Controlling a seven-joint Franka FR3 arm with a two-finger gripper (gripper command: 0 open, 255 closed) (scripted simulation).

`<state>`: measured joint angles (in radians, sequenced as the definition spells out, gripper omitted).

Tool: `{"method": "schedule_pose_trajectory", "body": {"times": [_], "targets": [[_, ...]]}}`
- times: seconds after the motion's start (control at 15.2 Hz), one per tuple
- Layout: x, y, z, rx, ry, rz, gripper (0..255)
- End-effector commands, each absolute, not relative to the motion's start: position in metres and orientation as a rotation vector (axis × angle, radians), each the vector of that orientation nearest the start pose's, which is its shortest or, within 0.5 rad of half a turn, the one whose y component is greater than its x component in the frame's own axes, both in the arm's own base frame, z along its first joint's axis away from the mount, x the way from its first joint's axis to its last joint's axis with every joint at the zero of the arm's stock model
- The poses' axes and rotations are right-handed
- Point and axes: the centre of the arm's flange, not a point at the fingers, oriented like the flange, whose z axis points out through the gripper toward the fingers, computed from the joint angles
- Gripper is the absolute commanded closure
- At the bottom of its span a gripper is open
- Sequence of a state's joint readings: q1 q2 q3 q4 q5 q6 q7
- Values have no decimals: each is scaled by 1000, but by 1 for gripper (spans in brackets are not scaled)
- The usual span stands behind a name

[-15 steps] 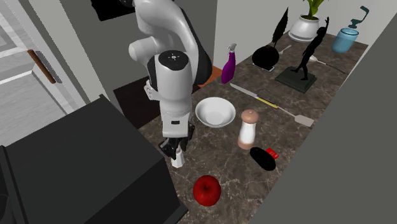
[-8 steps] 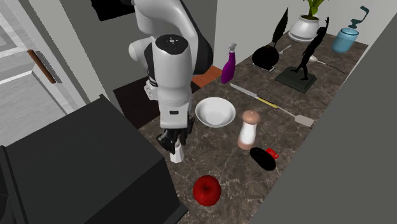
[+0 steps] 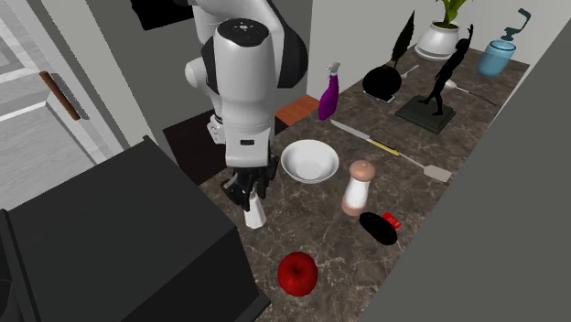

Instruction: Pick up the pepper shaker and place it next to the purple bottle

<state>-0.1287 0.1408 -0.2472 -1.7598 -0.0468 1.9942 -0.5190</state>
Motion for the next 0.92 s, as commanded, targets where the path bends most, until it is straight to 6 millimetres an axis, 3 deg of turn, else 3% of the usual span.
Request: {"method": "schedule_pose_trajectory", "body": {"times": [0.0, 0.86], "targets": [[572, -221, 502, -3242, -267, -88, 255], [572, -221, 571, -3242, -267, -88, 255]]}}
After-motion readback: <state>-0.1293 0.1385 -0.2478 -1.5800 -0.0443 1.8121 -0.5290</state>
